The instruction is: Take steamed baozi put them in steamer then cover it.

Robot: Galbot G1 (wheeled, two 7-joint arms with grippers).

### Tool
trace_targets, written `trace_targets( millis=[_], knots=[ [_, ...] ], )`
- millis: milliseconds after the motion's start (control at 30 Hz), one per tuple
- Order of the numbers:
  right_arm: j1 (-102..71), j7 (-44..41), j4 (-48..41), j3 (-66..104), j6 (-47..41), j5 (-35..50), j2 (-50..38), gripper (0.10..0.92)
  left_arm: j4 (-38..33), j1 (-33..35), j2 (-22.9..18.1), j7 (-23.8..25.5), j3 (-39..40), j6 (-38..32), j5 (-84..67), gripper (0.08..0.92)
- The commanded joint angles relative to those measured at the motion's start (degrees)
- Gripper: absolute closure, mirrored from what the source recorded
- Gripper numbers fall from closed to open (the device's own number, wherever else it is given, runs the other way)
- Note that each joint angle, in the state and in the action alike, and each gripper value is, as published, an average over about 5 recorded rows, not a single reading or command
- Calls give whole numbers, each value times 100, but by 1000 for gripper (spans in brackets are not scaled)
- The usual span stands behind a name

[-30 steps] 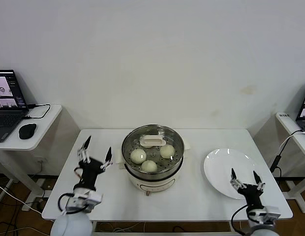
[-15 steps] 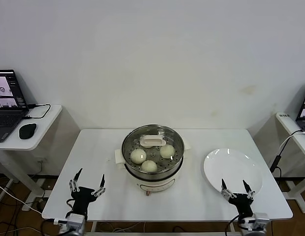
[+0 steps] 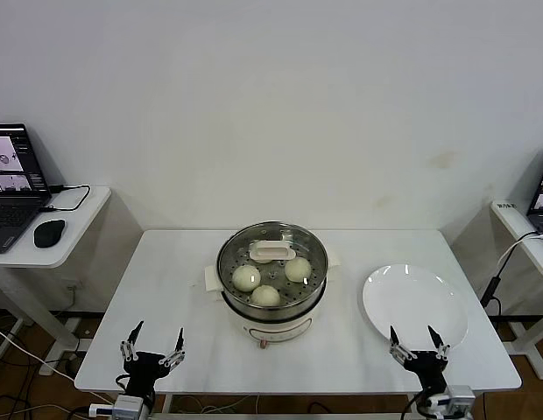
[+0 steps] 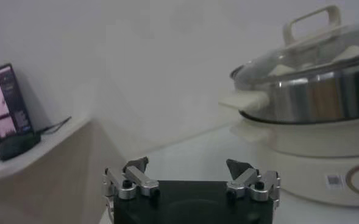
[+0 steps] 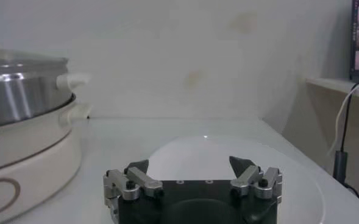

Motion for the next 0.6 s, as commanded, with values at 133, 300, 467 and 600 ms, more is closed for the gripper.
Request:
trace_targets(
  millis=[133, 300, 467, 600],
  knots=[
    [-44, -112, 144, 62, -218, -201, -112, 203, -36, 126, -18, 1, -65, 22, -192, 177],
    [-27, -113, 146, 74, -292, -199, -109, 202, -31, 120, -24, 24, -42, 24, -188, 177],
    [7, -120, 118, 92, -309, -199, -97, 203, -40, 111, -42, 62, -18, 20, -183, 177],
    [38, -134, 102, 97, -314, -197, -100, 203, -53, 115, -49, 78, -14, 18, -184, 177]
  ],
)
